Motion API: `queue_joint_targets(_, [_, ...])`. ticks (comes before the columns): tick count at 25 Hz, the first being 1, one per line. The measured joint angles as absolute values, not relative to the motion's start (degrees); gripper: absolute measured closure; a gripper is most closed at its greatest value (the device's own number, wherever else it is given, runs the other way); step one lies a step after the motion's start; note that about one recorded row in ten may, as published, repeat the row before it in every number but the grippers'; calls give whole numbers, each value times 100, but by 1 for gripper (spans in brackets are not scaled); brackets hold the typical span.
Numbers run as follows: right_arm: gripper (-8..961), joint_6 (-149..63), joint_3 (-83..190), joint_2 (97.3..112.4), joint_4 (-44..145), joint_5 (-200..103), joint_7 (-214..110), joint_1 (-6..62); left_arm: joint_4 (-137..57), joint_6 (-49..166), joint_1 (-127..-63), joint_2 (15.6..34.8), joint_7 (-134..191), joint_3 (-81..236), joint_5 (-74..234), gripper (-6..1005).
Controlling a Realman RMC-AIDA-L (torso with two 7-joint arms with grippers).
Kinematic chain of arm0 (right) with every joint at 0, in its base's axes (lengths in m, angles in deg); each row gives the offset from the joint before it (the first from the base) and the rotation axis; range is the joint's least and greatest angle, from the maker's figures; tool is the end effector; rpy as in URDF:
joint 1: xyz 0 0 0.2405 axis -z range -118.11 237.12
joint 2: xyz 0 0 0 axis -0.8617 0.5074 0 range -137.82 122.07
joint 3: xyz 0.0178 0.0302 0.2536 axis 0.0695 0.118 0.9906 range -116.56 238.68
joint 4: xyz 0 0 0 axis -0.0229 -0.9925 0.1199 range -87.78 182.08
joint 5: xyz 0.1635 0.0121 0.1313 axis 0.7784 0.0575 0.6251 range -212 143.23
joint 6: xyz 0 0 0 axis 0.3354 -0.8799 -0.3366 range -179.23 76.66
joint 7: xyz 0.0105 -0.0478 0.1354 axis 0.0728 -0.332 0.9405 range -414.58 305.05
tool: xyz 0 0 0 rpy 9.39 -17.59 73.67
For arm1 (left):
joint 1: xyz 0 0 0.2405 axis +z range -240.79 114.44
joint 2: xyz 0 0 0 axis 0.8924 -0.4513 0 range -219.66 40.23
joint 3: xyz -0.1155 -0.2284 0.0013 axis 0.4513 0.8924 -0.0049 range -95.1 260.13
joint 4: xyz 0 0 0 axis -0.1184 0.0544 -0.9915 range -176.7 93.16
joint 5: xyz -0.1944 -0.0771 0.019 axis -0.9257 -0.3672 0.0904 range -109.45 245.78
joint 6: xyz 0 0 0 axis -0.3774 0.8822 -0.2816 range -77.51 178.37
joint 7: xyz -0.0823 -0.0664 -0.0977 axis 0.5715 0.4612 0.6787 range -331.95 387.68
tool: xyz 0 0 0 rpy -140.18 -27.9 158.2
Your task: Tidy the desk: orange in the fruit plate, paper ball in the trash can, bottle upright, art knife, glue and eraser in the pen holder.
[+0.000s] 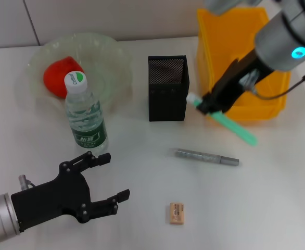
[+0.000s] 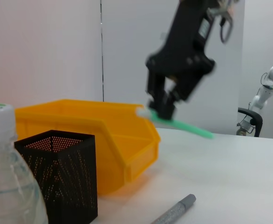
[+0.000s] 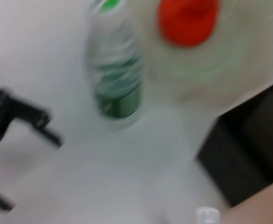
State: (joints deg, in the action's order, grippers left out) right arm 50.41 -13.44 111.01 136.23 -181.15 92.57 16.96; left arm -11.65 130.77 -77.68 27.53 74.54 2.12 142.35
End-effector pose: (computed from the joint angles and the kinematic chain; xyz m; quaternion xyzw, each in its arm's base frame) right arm 0.1030 0.3567 0.0352 -0.9428 0.2445 -0.1495 0.1702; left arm -0.2864 0.2514 -0.0578 -0.9420 -0.0855 -0.2803 0.1637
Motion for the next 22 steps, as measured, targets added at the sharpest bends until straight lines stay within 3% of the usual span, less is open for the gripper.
queue_joint_targets(15, [784,2446,-432,11139,13986,-16237,8247,2756,-1197,13076,-7843,2795,7589,219,14234,133])
queue_joint_targets(22, [781,1563,-88,11130,12435,-13453,6017,3215,-1204,13050,-7891,2806,7592,215,14234,133])
